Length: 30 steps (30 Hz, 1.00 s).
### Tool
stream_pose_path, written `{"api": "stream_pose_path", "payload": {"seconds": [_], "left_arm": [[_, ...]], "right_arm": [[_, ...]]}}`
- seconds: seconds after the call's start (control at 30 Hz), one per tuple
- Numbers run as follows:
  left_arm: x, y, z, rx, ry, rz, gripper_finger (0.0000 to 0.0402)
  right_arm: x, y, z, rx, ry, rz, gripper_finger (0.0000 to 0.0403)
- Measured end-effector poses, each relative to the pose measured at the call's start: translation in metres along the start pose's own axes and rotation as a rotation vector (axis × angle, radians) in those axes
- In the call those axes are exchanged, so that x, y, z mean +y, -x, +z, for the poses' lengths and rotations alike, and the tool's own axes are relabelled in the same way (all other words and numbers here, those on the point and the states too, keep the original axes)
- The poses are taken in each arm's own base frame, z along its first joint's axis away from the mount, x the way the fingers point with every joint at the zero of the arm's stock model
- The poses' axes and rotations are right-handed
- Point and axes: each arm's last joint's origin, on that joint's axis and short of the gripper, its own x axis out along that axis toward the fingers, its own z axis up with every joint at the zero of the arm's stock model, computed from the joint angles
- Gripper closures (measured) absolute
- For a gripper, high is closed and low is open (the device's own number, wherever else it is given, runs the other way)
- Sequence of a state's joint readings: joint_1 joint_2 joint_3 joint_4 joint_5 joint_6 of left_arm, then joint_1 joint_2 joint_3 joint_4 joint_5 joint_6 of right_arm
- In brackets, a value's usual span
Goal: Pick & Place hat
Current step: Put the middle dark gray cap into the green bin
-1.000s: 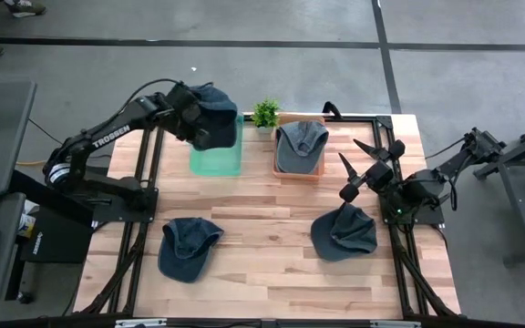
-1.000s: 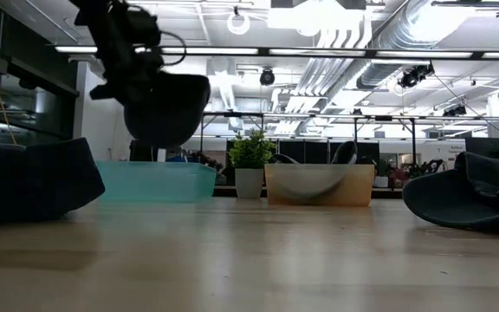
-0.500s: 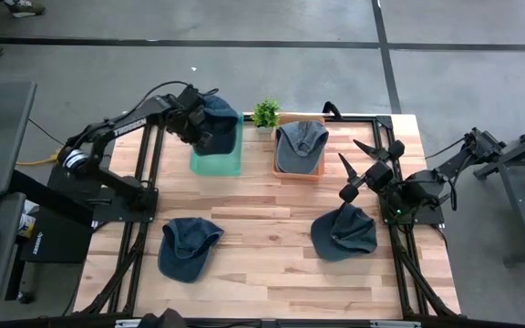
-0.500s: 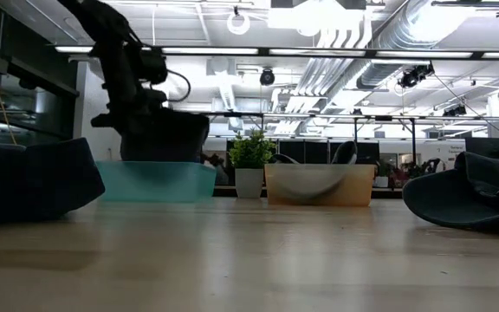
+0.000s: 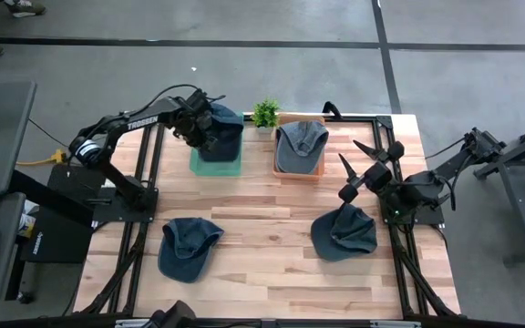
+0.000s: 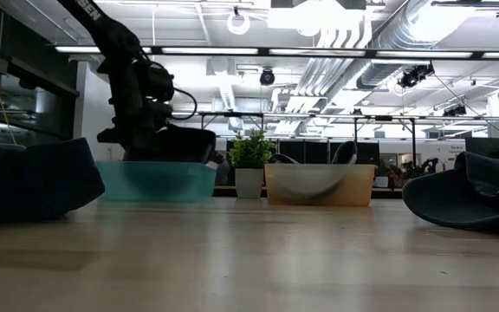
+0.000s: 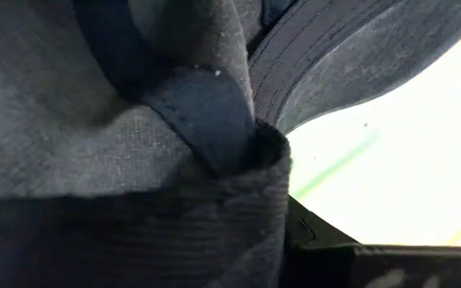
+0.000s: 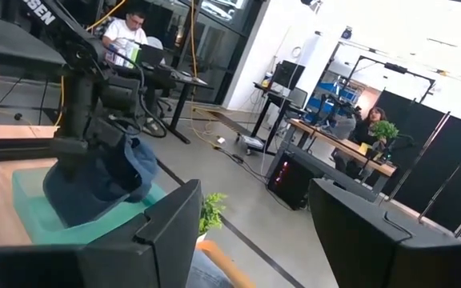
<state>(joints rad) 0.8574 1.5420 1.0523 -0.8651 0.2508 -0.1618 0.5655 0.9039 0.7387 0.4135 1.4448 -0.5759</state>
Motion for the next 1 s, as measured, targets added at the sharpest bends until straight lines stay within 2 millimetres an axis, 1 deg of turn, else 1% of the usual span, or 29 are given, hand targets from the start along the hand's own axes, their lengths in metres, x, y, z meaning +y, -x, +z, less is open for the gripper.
{"api": "stream_pose_path", "payload": {"seconds": [0.07,0.13,0.23,0.3,0.47,0.6,0.67,0.77,1.0], "left_arm": [[0.001,0.000,0.000,-0.005,-0.001,0.017,0.0384],[0.002,0.000,0.001,-0.014,-0.002,0.066,0.0362],[0.004,0.000,0.000,-0.015,0.000,0.132,0.0318],[0.004,0.000,0.000,-0.010,-0.003,0.146,0.0286],[0.004,0.000,-0.002,0.006,-0.040,0.150,0.0205],[0.004,0.000,-0.002,0.007,-0.049,0.144,0.0156],[0.004,0.001,-0.002,0.003,-0.049,0.156,0.0141],[0.004,0.007,-0.003,-0.028,-0.055,0.203,0.0133],[-0.015,0.004,-0.004,-0.079,-0.142,0.362,0.0132]], "right_arm": [[0.001,0.000,-0.001,0.002,0.002,0.001,0.0176],[0.001,0.000,-0.002,0.003,0.007,0.002,0.0176],[0.001,0.000,-0.002,0.004,0.005,0.002,0.0176],[0.001,0.000,-0.002,0.004,0.005,0.002,0.0176],[0.001,0.000,-0.002,0.004,0.004,0.002,0.0176],[0.001,0.000,-0.002,0.004,0.005,0.002,0.0176],[0.001,0.000,-0.002,0.004,0.005,0.002,0.0176],[0.001,0.000,-0.002,0.004,0.005,0.002,0.0176],[0.001,0.000,-0.002,0.004,0.006,0.002,0.0176]]}}
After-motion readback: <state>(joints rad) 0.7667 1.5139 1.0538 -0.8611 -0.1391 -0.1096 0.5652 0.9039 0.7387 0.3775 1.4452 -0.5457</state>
